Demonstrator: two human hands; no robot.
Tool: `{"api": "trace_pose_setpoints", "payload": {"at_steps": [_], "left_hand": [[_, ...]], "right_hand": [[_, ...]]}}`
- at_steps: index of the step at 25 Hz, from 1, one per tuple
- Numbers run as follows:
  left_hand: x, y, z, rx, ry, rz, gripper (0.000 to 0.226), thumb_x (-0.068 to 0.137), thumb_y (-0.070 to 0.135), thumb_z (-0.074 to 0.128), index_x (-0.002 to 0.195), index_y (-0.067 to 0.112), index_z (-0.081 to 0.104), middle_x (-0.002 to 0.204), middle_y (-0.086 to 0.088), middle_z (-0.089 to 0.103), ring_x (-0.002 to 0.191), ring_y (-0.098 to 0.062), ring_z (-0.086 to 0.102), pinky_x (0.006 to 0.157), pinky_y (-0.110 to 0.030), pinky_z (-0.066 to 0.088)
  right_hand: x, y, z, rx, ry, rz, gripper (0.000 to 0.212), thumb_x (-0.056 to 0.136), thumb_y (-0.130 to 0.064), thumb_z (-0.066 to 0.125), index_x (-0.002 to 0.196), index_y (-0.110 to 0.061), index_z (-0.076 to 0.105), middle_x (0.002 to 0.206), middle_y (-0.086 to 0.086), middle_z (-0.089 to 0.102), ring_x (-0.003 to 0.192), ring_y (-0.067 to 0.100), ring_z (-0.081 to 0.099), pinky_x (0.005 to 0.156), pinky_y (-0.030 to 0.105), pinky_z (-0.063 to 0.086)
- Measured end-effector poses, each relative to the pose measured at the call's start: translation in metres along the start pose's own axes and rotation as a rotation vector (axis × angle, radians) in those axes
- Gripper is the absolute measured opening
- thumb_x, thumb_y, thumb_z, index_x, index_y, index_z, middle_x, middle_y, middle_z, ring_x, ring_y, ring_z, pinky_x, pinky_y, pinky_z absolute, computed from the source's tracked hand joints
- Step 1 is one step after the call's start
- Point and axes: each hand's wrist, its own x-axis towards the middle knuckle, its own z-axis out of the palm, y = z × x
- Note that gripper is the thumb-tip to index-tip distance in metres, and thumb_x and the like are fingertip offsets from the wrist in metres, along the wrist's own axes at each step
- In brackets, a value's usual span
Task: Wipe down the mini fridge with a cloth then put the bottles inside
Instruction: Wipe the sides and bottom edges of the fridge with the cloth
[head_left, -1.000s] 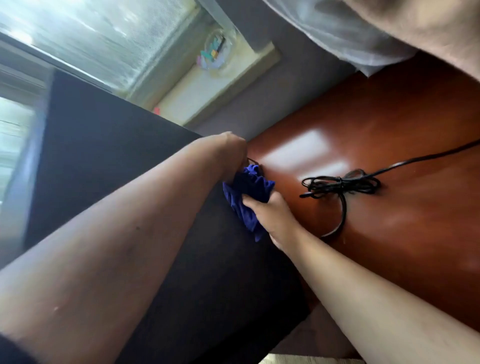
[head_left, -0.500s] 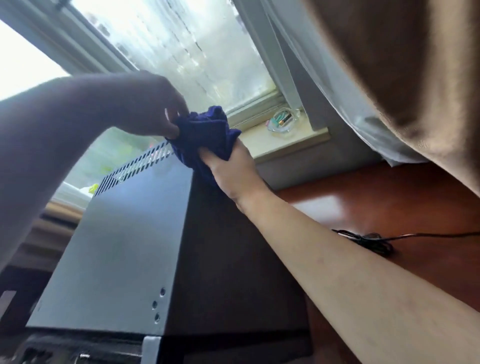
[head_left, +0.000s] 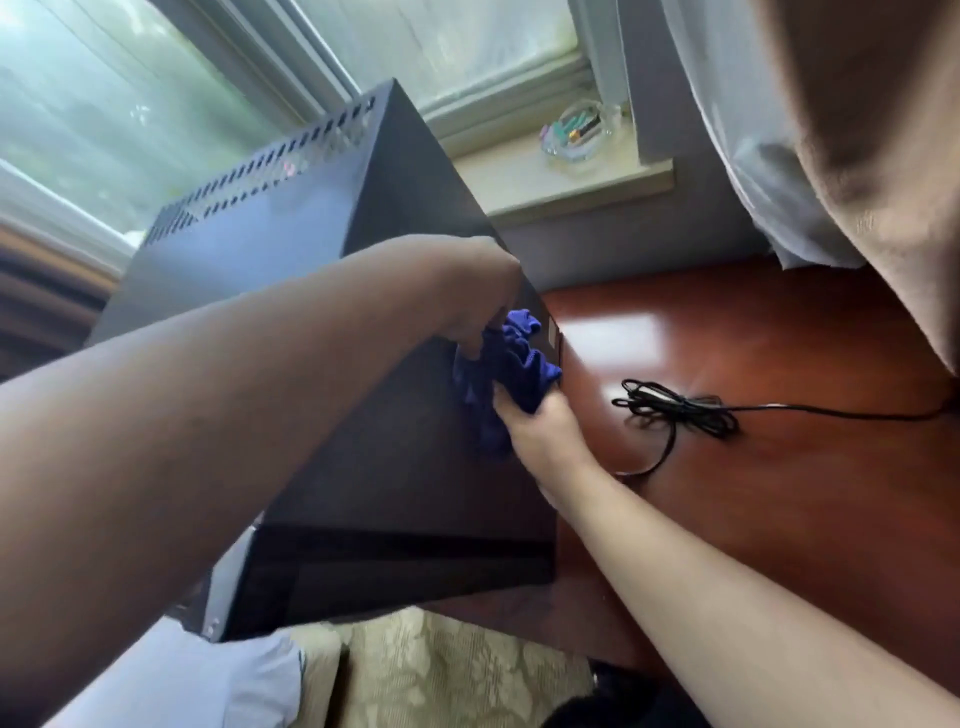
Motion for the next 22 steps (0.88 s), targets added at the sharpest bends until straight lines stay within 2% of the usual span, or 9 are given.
{"api": "trace_pose_setpoints", "payload": {"at_steps": [2, 4, 7, 9, 11, 13, 17, 19, 22], "left_hand": [[0.023, 0.031, 0.003, -0.022, -0.155, -0.021, 0.049, 0.080, 0.041, 0.080, 0.125, 0.023, 0.072, 0.112, 0.000, 0.074, 0.106, -0.022, 0.067, 0.072, -0.027, 0.043], [0.041, 0.060, 0.017, -0.074, -0.242, -0.043, 0.052, 0.079, 0.039, 0.083, 0.126, 0.022, 0.071, 0.108, 0.000, 0.073, 0.106, -0.022, 0.068, 0.078, -0.028, 0.048], [0.053, 0.101, 0.063, -0.188, -0.246, -0.055, 0.048, 0.076, 0.036, 0.084, 0.121, 0.026, 0.071, 0.100, 0.004, 0.068, 0.108, -0.023, 0.068, 0.086, -0.032, 0.052], [0.052, 0.130, 0.101, -0.230, -0.130, -0.052, 0.032, 0.081, 0.029, 0.075, 0.113, 0.026, 0.071, 0.113, 0.002, 0.070, 0.112, -0.022, 0.067, 0.084, -0.031, 0.040], [0.045, 0.161, 0.133, -0.223, -0.051, -0.028, 0.011, 0.086, 0.022, 0.063, 0.097, 0.025, 0.066, 0.111, 0.000, 0.071, 0.107, -0.023, 0.067, 0.081, -0.033, 0.029], [0.033, 0.182, 0.154, -0.183, 0.000, -0.025, 0.008, 0.087, 0.018, 0.058, 0.090, 0.025, 0.060, 0.108, -0.001, 0.071, 0.102, -0.024, 0.067, 0.080, -0.035, 0.024], [-0.009, 0.182, 0.159, -0.167, 0.206, -0.088, 0.010, 0.087, 0.016, 0.056, 0.086, 0.025, 0.055, 0.105, -0.001, 0.068, 0.101, -0.026, 0.062, 0.080, -0.036, 0.022], [-0.050, 0.171, 0.148, -0.188, 0.341, -0.130, 0.015, 0.086, 0.012, 0.055, 0.081, 0.025, 0.048, 0.103, -0.002, 0.068, 0.100, -0.027, 0.061, 0.083, -0.036, 0.026], [-0.132, 0.143, 0.125, -0.227, 0.598, -0.205, 0.013, 0.086, 0.013, 0.057, 0.086, 0.026, 0.053, 0.106, -0.004, 0.068, 0.105, -0.029, 0.060, 0.092, -0.037, 0.032]], "right_hand": [[-0.008, 0.027, -0.017, -0.018, -0.004, 0.076, 0.033, 0.087, -0.026, 0.076, 0.119, -0.019, 0.071, 0.111, -0.004, 0.080, 0.108, 0.015, 0.074, 0.101, 0.040, 0.056], [-0.016, 0.049, -0.035, -0.042, -0.007, 0.173, 0.032, 0.092, -0.021, 0.075, 0.123, -0.017, 0.070, 0.112, -0.004, 0.079, 0.109, 0.014, 0.073, 0.101, 0.038, 0.056], [-0.031, 0.086, -0.065, -0.108, -0.028, 0.303, 0.030, 0.096, -0.016, 0.071, 0.124, -0.022, 0.069, 0.115, -0.003, 0.076, 0.111, 0.017, 0.070, 0.096, 0.034, 0.054], [-0.042, 0.114, -0.080, -0.174, -0.025, 0.384, 0.030, 0.096, -0.013, 0.068, 0.125, -0.022, 0.068, 0.112, -0.002, 0.074, 0.108, 0.019, 0.069, 0.086, 0.031, 0.053], [-0.054, 0.139, -0.090, -0.212, -0.015, 0.462, 0.034, 0.096, -0.008, 0.066, 0.127, -0.022, 0.067, 0.112, 0.001, 0.074, 0.110, 0.023, 0.068, 0.091, 0.034, 0.053], [-0.064, 0.152, -0.092, -0.203, 0.022, 0.512, 0.034, 0.094, -0.006, 0.065, 0.123, -0.024, 0.067, 0.114, 0.006, 0.074, 0.113, 0.030, 0.068, 0.103, 0.046, 0.052], [-0.083, 0.134, -0.076, -0.116, 0.077, 0.431, 0.028, 0.085, -0.007, 0.065, 0.103, -0.027, 0.070, 0.107, 0.009, 0.079, 0.104, 0.031, 0.073, 0.100, 0.053, 0.055], [-0.099, 0.107, -0.056, -0.078, 0.089, 0.295, 0.025, 0.084, -0.005, 0.065, 0.101, -0.021, 0.073, 0.096, 0.008, 0.080, 0.096, 0.031, 0.075, 0.085, 0.047, 0.060], [-0.131, 0.050, -0.009, -0.018, 0.084, 0.048, 0.021, 0.091, 0.002, 0.058, 0.088, -0.017, 0.066, 0.065, -0.004, 0.072, 0.065, 0.013, 0.071, 0.056, 0.023, 0.051]]}}
